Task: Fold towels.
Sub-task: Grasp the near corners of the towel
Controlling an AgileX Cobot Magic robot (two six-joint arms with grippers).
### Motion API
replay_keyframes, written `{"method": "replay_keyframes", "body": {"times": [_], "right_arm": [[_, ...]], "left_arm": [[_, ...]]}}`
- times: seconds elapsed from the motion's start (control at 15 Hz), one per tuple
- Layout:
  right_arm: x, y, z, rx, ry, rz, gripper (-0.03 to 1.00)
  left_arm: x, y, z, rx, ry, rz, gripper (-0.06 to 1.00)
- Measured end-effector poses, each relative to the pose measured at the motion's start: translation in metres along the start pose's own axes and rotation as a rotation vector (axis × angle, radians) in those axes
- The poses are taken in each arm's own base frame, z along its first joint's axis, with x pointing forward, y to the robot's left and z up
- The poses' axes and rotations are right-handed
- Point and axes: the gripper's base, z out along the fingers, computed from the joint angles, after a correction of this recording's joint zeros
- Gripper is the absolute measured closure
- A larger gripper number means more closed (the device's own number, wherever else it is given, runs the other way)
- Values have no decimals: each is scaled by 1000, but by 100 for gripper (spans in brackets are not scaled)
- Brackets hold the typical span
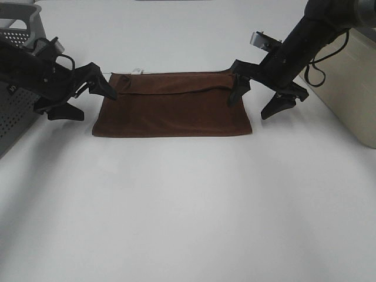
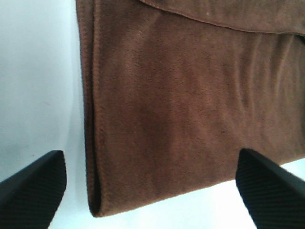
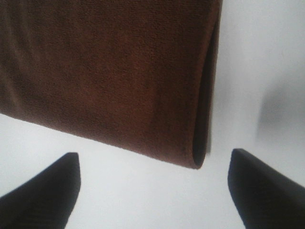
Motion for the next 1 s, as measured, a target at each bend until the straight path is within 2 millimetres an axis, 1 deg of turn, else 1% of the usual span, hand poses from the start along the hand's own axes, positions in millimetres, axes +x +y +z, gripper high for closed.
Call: {"method": "replay_keyframes", "body": {"times": [0.13, 0.2, 0.27, 0.4, 0.47, 0.53, 0.73, 0.8, 0.93, 1.0], "right_arm": [[-1, -4, 12, -8, 5, -11, 18], [-1, -8, 23, -18, 24, -6, 18], [-1, -10, 30, -27, 23, -4, 19], [-3, -9, 32, -47, 7, -2, 21], [-5, -9, 32, -46, -13, -6, 24], [-7, -10, 32, -45, -32, -6, 28], [-7, -12, 42, -61, -32, 9, 48], [-7, -12, 42, -61, -32, 9, 48], [-7, -11, 48, -103, -27, 22, 54], [-8, -11, 48, -104, -30, 25, 71]], "left_arm": [[5, 3, 13, -18, 9, 0, 4], [11, 1, 24, -26, 23, 5, 4], [12, -4, 30, -21, 24, 18, 4], [12, -13, 40, -6, 31, 29, 8], [14, -17, 44, -3, 35, 29, 14], [15, -17, 45, -5, 41, 29, 22], [18, -12, 49, -23, 58, 42, 59], [18, -12, 49, -23, 58, 42, 59], [19, -11, 50, -26, 65, 46, 78], [19, -11, 49, -29, 73, 63, 90]]}}
